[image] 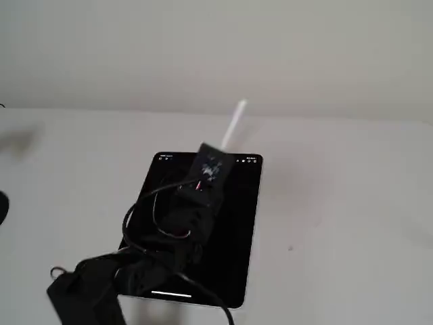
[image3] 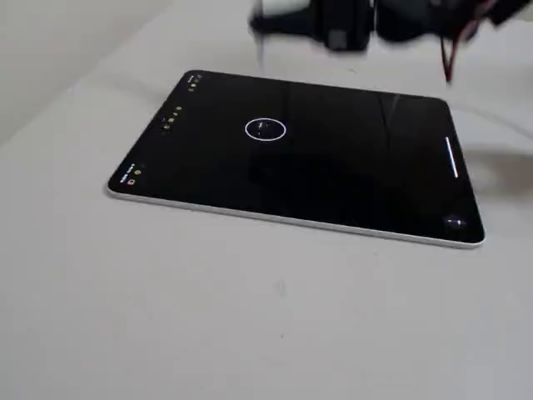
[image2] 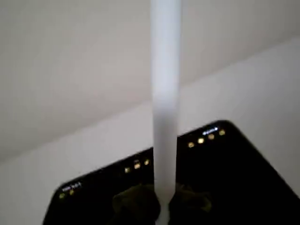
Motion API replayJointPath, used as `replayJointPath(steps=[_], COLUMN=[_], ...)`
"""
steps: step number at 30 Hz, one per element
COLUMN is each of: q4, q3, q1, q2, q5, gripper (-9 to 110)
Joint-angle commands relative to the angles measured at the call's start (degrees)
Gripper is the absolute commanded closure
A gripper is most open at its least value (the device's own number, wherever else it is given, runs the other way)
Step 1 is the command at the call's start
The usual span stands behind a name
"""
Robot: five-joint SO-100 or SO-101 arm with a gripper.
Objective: Draw 2 dots in a circle representing the eyes of a stickman
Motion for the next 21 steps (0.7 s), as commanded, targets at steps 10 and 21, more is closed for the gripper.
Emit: replayJointPath(steps=[10, 21], q4=[-4.5, -4.7], q3=[-0.1, 0.5], q1=[-1.9, -2.4], q2=[-2.5, -3.3], q5=[-7.4, -8.1], gripper=[102, 102])
